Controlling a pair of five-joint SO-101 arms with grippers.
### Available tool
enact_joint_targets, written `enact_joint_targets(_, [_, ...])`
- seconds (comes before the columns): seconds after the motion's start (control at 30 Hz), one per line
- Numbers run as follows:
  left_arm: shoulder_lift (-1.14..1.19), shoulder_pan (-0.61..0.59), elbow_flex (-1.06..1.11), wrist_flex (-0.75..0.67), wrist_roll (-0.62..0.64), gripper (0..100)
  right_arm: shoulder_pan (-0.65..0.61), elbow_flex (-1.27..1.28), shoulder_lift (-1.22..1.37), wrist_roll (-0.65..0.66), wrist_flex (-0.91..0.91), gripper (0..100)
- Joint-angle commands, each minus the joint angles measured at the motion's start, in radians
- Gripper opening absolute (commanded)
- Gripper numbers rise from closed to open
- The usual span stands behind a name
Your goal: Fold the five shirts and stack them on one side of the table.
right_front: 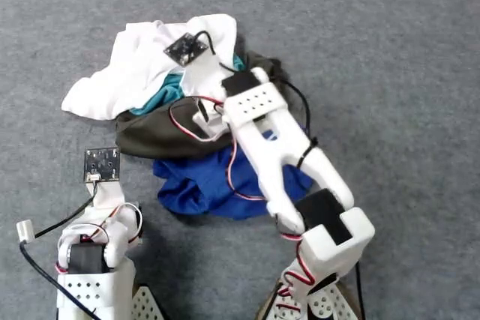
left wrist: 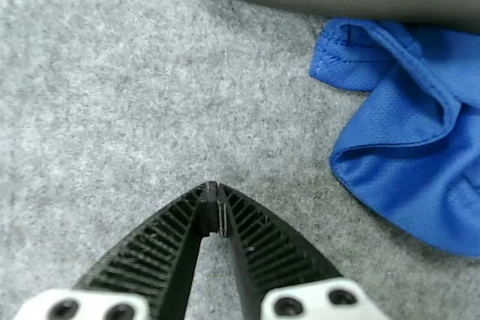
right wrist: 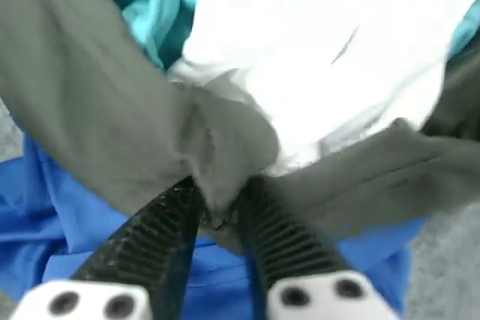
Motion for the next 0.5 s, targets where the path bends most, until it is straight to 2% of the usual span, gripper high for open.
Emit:
enact_joint_targets(0.0, [-0.004, 0.006, 0.012, 0.003, 0.000, 2, 0.059, -0.145, -0.010, 0.002, 0.123, 0.0])
enact_joint_targets(0.27, [-0.004, 0.006, 0.012, 0.003, 0.000, 2, 0.186, -0.544, -0.096, 0.008, 0.499, 0.2])
enact_joint_targets(0.47, [-0.004, 0.006, 0.012, 0.003, 0.000, 2, 0.392, -0.897, -0.213, 0.008, 0.589, 0.2])
